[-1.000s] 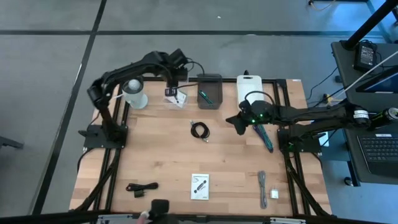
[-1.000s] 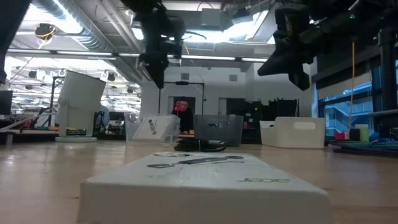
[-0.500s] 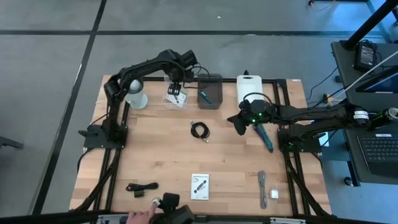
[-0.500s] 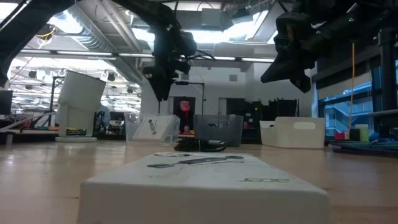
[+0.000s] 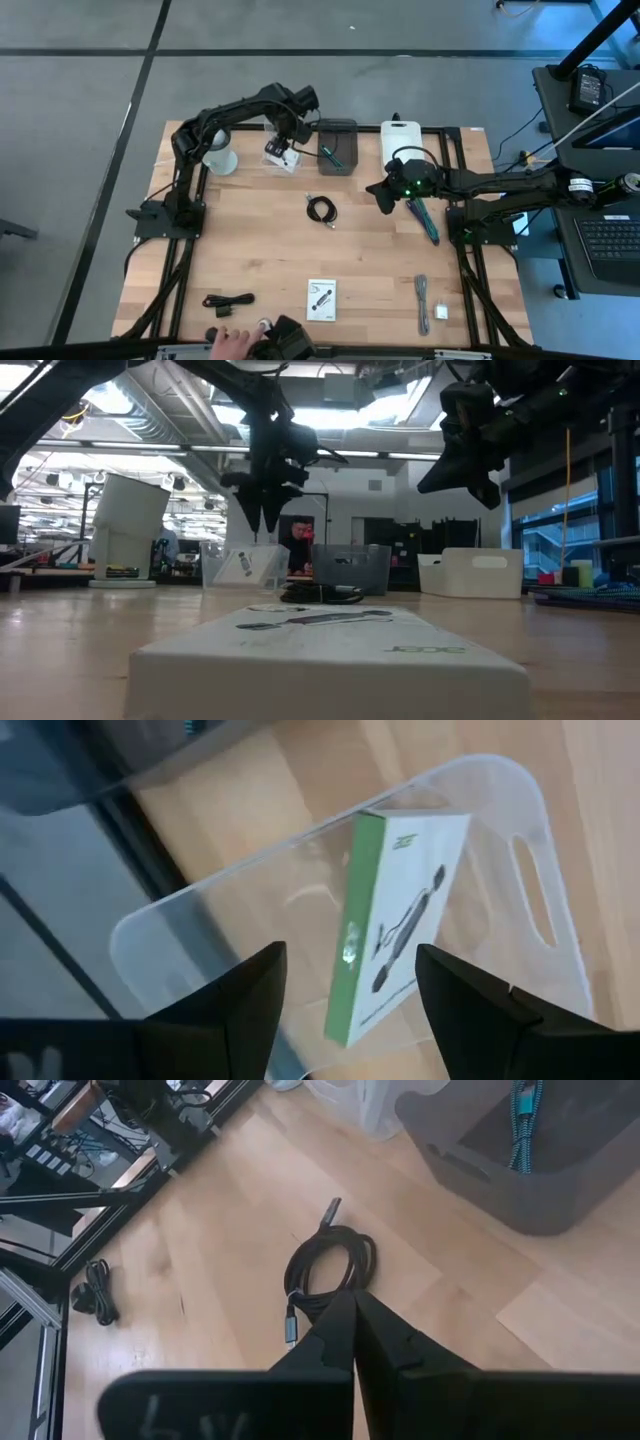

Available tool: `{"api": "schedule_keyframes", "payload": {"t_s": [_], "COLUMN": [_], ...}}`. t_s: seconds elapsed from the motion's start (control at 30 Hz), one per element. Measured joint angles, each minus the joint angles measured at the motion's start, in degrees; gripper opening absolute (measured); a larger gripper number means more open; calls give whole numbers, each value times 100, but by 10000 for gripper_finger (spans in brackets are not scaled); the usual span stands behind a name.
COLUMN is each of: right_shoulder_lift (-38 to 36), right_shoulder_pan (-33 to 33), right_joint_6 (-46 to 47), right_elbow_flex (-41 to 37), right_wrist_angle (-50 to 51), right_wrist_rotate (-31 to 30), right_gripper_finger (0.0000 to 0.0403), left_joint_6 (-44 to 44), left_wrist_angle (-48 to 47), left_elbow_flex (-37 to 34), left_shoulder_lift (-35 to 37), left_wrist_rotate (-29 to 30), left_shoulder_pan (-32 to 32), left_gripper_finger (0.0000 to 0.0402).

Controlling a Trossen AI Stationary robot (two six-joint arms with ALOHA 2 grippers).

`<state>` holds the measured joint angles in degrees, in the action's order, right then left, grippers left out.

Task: Pick and place items into bin
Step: Put the top card reader box into the transparent bin

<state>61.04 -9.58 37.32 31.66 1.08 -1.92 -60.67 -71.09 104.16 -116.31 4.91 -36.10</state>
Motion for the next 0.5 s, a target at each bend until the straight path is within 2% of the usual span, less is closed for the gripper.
{"api": "schedule_keyframes", "payload": {"t_s": [0.27, 0.5], "right_shoulder_lift": [0, 0], "right_shoulder_pan": [2, 2], "right_joint_6": [0, -4], "right_elbow_flex": [0, 0], "right_wrist_angle": [0, 3], "right_wrist_rotate": [-2, -2], "right_gripper_finger": [3, 3], "left_joint_6": [180, 455], "left_wrist_angle": [299, 496], "left_elbow_flex": [-515, -630], "left_shoulder_lift": [0, -113], "left_wrist_rotate": [-3, -66], "left_shoulder_pan": [-6, -76], "left_gripper_finger": [219, 219]}}
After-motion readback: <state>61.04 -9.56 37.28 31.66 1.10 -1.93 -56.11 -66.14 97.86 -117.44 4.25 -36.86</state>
